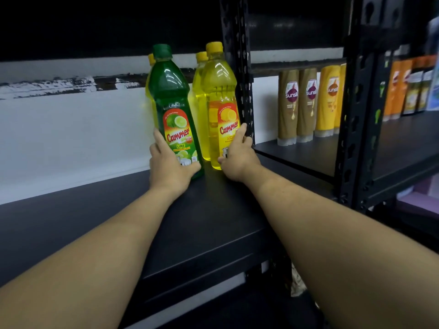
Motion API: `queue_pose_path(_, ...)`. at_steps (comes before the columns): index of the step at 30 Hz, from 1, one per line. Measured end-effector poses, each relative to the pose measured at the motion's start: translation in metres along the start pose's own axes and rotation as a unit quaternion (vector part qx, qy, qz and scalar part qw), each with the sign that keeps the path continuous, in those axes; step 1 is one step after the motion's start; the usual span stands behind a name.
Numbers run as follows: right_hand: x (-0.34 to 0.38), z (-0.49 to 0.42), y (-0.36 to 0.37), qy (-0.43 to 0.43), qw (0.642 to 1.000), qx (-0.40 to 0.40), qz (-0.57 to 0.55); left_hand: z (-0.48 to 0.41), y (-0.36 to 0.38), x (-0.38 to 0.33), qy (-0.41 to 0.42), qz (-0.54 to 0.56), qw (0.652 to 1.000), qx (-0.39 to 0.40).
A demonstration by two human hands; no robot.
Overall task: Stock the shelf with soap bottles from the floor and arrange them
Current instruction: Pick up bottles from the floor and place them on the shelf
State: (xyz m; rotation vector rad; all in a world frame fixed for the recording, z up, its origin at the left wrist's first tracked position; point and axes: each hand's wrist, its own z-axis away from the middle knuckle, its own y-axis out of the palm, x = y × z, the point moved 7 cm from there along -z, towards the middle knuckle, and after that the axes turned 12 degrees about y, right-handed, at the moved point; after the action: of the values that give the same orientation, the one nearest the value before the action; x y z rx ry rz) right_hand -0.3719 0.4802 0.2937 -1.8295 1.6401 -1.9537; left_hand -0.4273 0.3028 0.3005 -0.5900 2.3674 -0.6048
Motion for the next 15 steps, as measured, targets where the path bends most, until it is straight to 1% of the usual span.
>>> queue_pose_path(5, 0.000, 0.006, -0.006, -0.007, 1.000, -0.002, 0.007, 0.006, -0.004, -0.004, -0.002, -0.009, 1.000, 0.014)
queue_pose_path(8, -0.003, 0.017, -0.012, -0.012, 1.000, -0.015, 0.000, 0.017, -0.007, -0.008, -0.006, -0.032, 0.998, 0.053)
queue_pose_path(12, -0.005, 0.046, -0.029, -0.044, 0.998, -0.049, -0.005, 0.039, -0.023, -0.014, -0.026, -0.040, 0.995, 0.089)
queue_pose_path(15, -0.001, 0.083, -0.039, -0.072, 0.996, -0.024, 0.037, 0.061, -0.040, -0.019, -0.019, -0.047, 0.992, 0.118)
